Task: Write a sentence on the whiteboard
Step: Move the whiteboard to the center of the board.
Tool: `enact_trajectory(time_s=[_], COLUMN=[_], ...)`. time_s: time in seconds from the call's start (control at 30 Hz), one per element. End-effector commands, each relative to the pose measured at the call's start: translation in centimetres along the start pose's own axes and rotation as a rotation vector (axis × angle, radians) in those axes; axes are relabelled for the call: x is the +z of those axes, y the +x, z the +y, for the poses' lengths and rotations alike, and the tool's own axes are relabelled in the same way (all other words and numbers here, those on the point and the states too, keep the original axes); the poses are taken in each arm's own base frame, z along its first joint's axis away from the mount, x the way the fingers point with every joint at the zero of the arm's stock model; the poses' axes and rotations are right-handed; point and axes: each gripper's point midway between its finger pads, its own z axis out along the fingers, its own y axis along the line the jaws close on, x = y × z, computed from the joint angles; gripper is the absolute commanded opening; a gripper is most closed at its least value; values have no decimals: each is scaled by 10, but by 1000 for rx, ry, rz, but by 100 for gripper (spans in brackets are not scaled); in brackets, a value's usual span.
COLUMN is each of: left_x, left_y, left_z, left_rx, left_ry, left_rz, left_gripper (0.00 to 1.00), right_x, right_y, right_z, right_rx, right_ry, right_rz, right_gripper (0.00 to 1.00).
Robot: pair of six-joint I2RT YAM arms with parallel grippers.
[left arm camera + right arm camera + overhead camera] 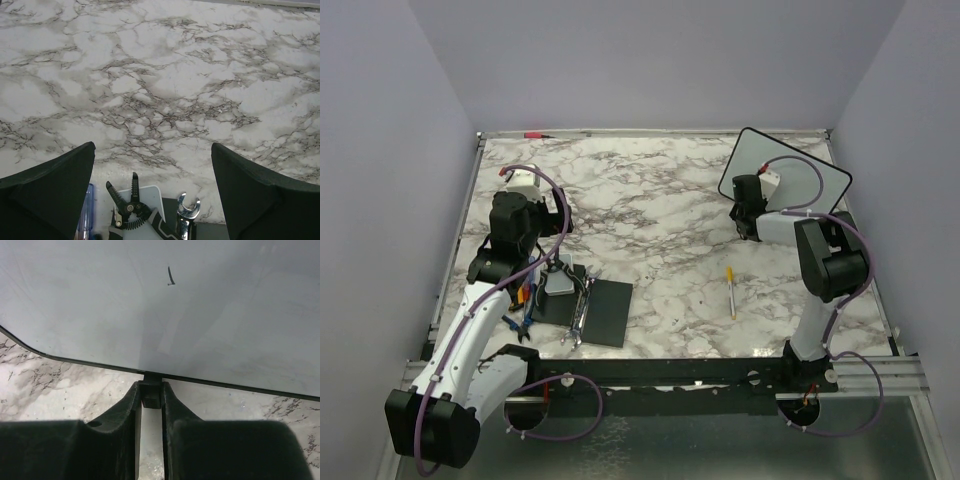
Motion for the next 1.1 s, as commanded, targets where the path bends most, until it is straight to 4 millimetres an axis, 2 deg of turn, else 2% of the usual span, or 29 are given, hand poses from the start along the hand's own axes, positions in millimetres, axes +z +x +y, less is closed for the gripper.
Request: enact_trajectory(time_s=[0.0,0.13,0.33,0.53,1.07], left_x=[0,-1,-2,-2,1], left_y=[5,4,4,3,9], left_z=[2,1,0,0,-2], left_rx=[14,15,18,18,17], left_ry=[-11,-10,-6,-3,4], left_rz=[7,4,0,-1,20], left_gripper=[99,99,99,99,99], right_x=[4,1,-12,-33,-97], right_y=[-2,0,10,31,92], right_z=[0,1,3,3,60], right_rx=[-4,-8,-39,-62,-162], right_ry=[19,5,-40,-75,-262], right_rz=[-18,-9,9,35,89], right_gripper=[13,1,0,0,0])
